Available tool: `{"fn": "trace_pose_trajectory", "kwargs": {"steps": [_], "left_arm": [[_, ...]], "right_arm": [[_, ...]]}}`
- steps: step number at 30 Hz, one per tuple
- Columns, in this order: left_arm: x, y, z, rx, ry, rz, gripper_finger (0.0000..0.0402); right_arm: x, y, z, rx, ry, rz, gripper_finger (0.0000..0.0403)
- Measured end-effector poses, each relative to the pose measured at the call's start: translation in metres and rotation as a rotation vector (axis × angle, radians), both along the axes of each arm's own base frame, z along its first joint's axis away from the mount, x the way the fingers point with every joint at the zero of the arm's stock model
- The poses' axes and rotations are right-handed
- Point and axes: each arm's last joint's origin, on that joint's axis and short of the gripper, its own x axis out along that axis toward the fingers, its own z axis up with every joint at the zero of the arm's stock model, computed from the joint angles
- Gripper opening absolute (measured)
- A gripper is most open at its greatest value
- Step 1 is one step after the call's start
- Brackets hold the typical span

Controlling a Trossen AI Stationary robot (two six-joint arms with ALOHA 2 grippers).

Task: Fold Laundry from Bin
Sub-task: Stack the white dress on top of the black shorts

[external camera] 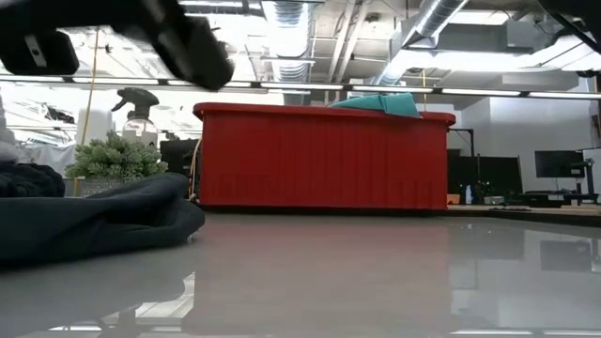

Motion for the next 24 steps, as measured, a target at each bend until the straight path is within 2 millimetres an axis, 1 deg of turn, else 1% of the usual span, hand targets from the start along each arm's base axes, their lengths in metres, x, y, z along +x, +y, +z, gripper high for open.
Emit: {"fn": "trace_pose_trajectory", "kwargs": {"steps": [4,8,11,15,18,21,24], "left_arm": [[-0.011,0.004,0.005,0.097,0.068,-0.039,0.0109],[-0.017,0.007,0.008,0.18,0.095,-0.039,0.011],[-0.019,0.008,0.018,0.201,0.092,-0.029,0.011],[-0.022,0.01,0.043,0.241,0.039,-0.007,0.011],[-0.024,0.011,0.066,0.234,-0.001,0.07,0.011],[-0.029,0.002,0.087,0.185,-0.11,0.137,0.011],[-0.032,-0.013,0.099,0.139,-0.235,0.18,0.011]], "right_arm": [[-0.005,-0.004,0.013,-0.021,0.008,-0.012,0.0225],[-0.009,-0.007,0.024,-0.036,-0.005,-0.019,0.0225],[-0.007,-0.011,0.028,-0.044,-0.02,-0.022,0.0225],[-0.002,-0.02,0.031,-0.071,-0.057,-0.025,0.0225],[0.006,-0.038,0.032,-0.079,-0.071,-0.057,0.0225],[0.017,-0.058,0.032,-0.08,-0.111,-0.087,0.0225],[0.03,-0.071,0.044,-0.103,-0.278,-0.067,0.0224]]}}
